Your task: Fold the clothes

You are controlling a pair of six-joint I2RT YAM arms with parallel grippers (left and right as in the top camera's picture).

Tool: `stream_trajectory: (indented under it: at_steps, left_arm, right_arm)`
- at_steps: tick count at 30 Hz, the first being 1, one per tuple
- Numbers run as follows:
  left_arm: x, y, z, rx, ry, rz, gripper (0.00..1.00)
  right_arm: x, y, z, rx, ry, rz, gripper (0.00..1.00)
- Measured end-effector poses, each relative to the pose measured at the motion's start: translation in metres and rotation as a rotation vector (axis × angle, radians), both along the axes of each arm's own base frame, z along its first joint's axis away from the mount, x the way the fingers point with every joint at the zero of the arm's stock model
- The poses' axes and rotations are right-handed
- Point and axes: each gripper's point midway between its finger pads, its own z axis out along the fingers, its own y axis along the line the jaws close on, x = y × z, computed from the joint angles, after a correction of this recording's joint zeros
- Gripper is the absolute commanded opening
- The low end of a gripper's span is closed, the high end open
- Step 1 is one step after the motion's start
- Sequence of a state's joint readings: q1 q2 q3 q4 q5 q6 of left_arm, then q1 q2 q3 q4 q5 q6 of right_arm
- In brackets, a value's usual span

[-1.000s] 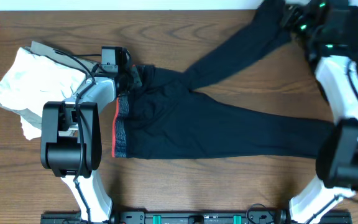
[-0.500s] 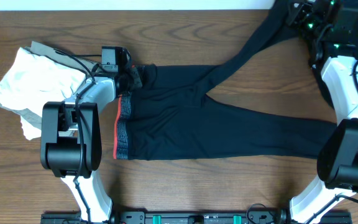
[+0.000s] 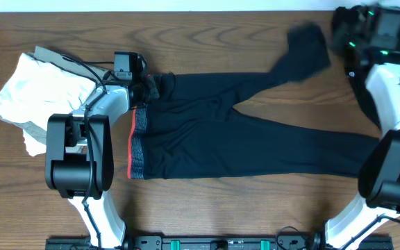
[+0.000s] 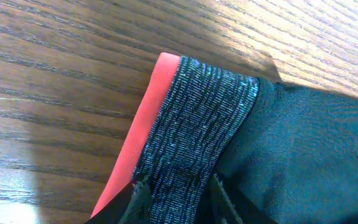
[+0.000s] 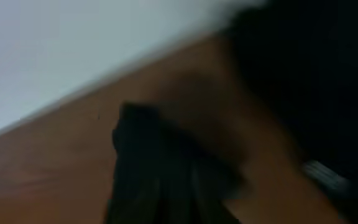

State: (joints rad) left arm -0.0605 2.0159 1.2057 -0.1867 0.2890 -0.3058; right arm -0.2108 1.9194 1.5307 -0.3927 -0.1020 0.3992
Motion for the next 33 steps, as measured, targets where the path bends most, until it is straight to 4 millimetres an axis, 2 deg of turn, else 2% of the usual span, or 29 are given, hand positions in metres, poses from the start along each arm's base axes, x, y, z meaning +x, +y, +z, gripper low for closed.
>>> stream_trajectory:
  at_steps: [2,4,7,9,13,16,19,22,25,27,31,33]
  left_arm:
    - [0.0,0.0,0.0,0.0,0.0,0.0,0.36]
    - [0.0,0.0,0.0,0.0,0.0,0.0,0.36]
    - [0.0,0.0,0.0,0.0,0.001,0.0,0.36]
    - [0.0,0.0,0.0,0.0,0.001,0.0,0.36]
    - [0.0,0.0,0.0,0.0,0.002,0.0,0.36]
    - [0.0,0.0,0.0,0.0,0.002,0.0,0.36]
    - [-0.001,0.0,0.0,0.0,0.003,0.0,0.36]
    - [-0.001,0.0,0.0,0.0,0.004,0.0,0.36]
    - [-0.001,0.0,0.0,0.0,0.005,-0.001,0.36]
    - [-0.001,0.0,0.0,0.0,0.006,-0.001,0.36]
    - [-0.001,0.0,0.0,0.0,0.006,-0.001,0.36]
    - [-0.002,0.0,0.0,0.0,0.006,-0.001,0.36]
  right_arm:
    - [-0.017,-0.033,-0.023,-0.005,0.087,-0.099,0.12]
    - [-0.023,-0.048,-0.033,-0.003,0.115,-0.146,0.13]
    - [-0.016,-0.051,-0.032,0.01,0.08,-0.147,0.14]
    - [-0.003,-0.043,-0.023,0.029,0.02,-0.112,0.15]
    - [0.018,-0.012,-0.005,0.073,-0.082,0.0,0.18]
    - [0.027,0.014,0.001,0.079,-0.113,0.063,0.22]
    - [0.039,0.034,0.007,0.06,-0.157,0.099,0.32]
    - [0.053,0.048,0.001,0.02,-0.187,0.113,0.34]
    - [0.068,0.059,-0.024,-0.007,-0.197,0.114,0.4]
    - [0.077,0.064,-0.051,-0.017,-0.19,0.115,0.41]
    - [0.081,0.063,-0.103,-0.001,-0.135,0.091,0.44]
    - [0.081,0.062,-0.122,0.006,-0.12,0.08,0.45]
